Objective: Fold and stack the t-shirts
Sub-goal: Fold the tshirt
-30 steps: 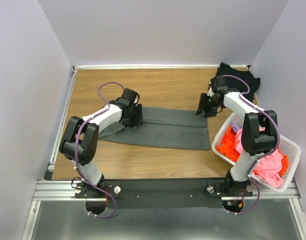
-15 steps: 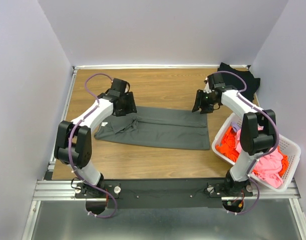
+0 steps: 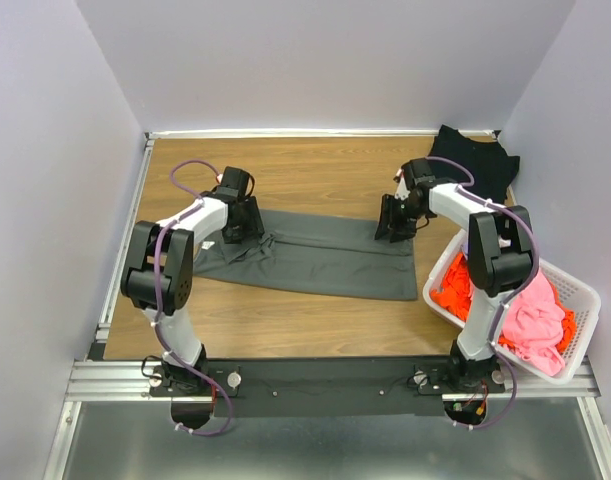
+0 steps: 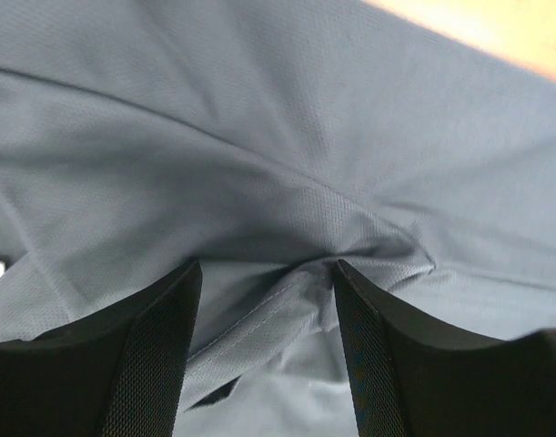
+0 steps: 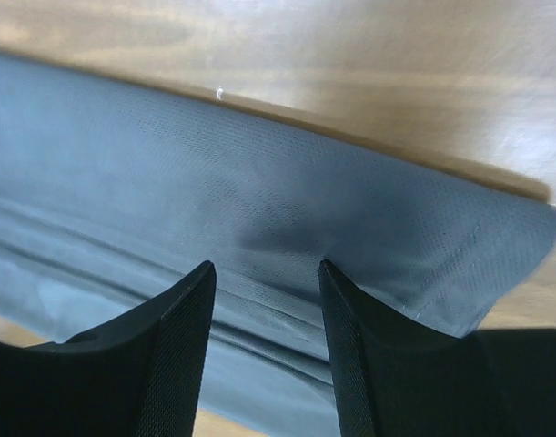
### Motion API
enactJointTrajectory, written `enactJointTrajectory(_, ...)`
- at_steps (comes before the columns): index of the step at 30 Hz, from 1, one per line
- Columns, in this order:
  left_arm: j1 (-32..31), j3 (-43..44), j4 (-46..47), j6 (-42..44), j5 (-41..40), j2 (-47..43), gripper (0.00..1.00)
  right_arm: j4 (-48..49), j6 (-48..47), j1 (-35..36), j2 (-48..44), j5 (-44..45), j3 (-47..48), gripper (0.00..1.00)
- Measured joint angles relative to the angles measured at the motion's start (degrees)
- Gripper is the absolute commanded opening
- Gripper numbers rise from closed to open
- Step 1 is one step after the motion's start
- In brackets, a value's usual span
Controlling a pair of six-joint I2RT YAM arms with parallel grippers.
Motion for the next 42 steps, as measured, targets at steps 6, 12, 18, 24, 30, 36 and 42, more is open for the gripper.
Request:
enactJointTrajectory(6, 0.5, 5.4, 0.9, 2.8, -2.4, 4.7, 0.68, 1.2, 0.5, 0.1, -2.2, -2.6, -4.2, 0.56)
enactJointTrajectory(12, 0.8, 11.1, 1.0, 5.7, -3.6, 9.1, 0.68, 1.6, 2.3, 1.1, -4.5, -5.1, -8.3, 0.56)
enactJointTrajectory(18, 0.9, 20.2, 0.1, 10.6, -4.2, 15.5, 0.68, 1.6, 5.4, 5.4, -5.9, -5.7, -10.6, 0.56)
enactJointTrajectory(24, 0.9, 29.6, -1.3, 14.7, -5.1, 21.8, 0.68, 1.4, 10.5, 11.9, -7.7, -4.9, -13.0, 0.55)
enactJointTrajectory(30, 0.7, 36.0, -2.5, 18.1, -4.9, 25.8, 0.68, 1.6, 16.4, 18.5, -8.1, -3.0, -13.6, 0.54)
enactJointTrajectory(36, -0.4, 42.0, -2.8, 21.0, -3.5, 29.7, 0.68, 2.0, 22.1, 24.9, -6.9, -1.3, -12.0, 0.54)
enactJointTrajectory(42, -2.1, 48.6, -3.0, 22.8, -1.0, 33.8, 0.68, 2.0, 26.6, 31.1, -3.2, -0.7, -7.3, 0.54)
